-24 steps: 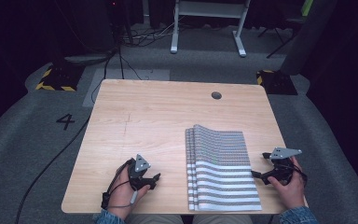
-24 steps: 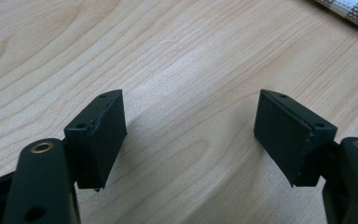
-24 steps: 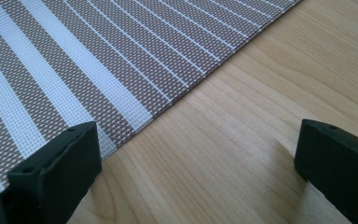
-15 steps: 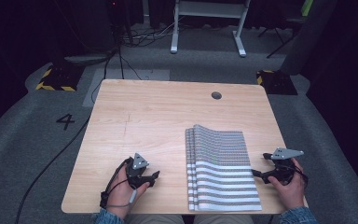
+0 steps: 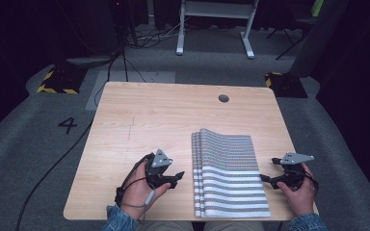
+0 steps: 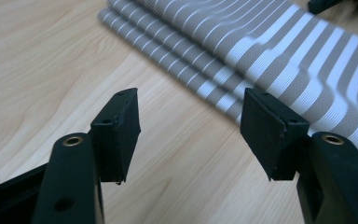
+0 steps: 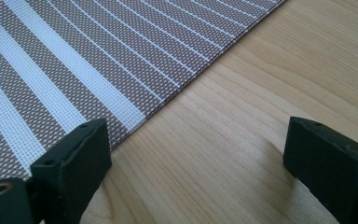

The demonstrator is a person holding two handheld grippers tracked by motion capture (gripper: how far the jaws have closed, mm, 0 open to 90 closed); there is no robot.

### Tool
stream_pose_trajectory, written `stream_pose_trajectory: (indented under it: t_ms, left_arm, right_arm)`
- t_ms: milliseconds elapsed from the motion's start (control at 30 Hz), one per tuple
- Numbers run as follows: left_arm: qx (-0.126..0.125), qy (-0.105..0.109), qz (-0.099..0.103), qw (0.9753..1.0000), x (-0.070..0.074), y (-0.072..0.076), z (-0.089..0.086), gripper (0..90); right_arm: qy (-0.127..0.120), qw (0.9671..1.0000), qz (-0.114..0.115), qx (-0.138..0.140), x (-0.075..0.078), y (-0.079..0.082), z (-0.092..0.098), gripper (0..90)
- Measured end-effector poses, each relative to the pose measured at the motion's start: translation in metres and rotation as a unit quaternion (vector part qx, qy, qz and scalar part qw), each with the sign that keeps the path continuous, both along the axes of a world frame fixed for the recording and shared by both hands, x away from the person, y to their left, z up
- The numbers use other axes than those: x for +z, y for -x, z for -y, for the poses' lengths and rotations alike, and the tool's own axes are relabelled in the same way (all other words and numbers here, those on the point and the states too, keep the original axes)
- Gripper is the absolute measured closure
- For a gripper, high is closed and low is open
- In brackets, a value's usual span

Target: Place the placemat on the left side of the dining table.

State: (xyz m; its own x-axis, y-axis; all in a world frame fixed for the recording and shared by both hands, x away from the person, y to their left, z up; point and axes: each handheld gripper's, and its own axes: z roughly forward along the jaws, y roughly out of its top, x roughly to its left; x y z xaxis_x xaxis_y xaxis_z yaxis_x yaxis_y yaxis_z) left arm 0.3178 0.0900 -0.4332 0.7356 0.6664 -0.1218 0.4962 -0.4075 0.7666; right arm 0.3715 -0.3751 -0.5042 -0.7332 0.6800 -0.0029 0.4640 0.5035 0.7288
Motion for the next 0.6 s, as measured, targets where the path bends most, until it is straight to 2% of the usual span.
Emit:
stream_pose_trajectory:
  t_ms: [100,167,267,367,500,600]
  left_arm:
    - [-0.012,0.030,-0.001,0.9995,0.000,-0.004,0.017,37.3]
    - [-0.017,0.038,-0.010,0.9991,-0.005,-0.008,0.029,37.6]
    - [-0.026,0.033,-0.027,0.9987,-0.015,-0.014,0.044,37.7]
    - [-0.032,0.038,-0.042,0.9979,-0.024,-0.018,0.055,37.6]
    - [-0.036,0.045,-0.059,0.9966,-0.034,-0.023,0.064,37.2]
    - [-0.038,0.053,-0.081,0.9946,-0.043,-0.027,0.069,36.4]
  right_arm:
    - [-0.001,1.0000,-0.001,0.000,0.000,0.000,0.000,7.5]
    - [0.000,1.0000,0.000,0.000,0.000,0.000,0.000,7.5]
    - [0.000,1.0000,0.000,0.000,0.000,0.000,0.000,7.4]
    - [0.000,1.0000,0.000,0.000,0.000,0.000,0.000,7.5]
    - [-0.001,1.0000,0.001,0.000,0.000,0.000,0.000,7.5]
    - [-0.001,1.0000,0.001,0.000,0.000,0.000,-0.001,7.4]
